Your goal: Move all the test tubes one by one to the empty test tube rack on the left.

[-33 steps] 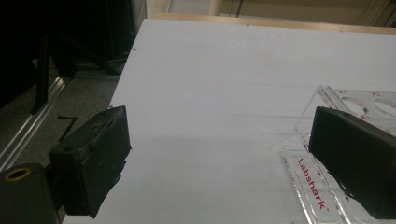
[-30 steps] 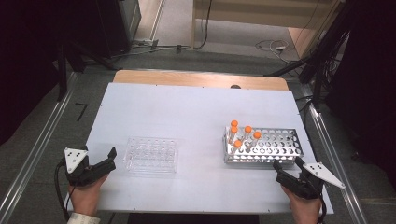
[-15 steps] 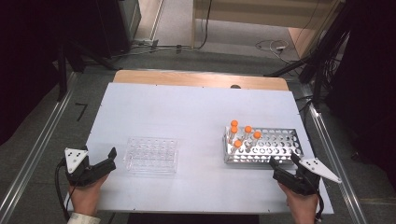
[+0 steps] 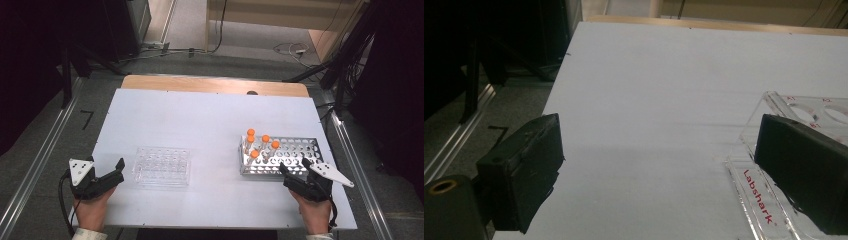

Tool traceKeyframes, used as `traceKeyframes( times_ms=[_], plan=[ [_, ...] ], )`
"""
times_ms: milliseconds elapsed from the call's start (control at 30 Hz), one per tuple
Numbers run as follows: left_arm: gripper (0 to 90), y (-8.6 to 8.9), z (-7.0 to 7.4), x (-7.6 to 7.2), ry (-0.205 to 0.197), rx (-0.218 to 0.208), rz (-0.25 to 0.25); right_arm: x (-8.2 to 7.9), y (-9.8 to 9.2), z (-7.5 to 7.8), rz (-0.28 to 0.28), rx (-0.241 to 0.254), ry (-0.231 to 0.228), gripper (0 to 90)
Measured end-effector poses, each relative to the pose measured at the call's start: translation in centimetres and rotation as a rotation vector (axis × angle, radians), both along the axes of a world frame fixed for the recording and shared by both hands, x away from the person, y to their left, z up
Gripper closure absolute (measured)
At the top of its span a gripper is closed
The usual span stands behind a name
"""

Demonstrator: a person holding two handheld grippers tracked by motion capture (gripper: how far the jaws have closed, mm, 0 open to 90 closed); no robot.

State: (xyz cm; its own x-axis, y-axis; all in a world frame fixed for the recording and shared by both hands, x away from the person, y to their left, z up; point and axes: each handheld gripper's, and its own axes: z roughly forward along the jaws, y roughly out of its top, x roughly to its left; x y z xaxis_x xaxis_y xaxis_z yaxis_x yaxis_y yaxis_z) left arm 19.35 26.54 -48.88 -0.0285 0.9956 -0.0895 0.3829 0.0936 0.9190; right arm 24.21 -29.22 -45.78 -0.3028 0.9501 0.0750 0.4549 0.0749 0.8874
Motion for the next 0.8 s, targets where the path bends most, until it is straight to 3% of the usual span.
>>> traceKeyframes(
  times_ms=[800],
  plan=[
    [6.0, 0.0, 0.0, 0.0, 0.001, 0.000, 0.001, 2.7, 3.3, 0.3, 0.087, -0.034, -0.009, 25.5]
  ],
)
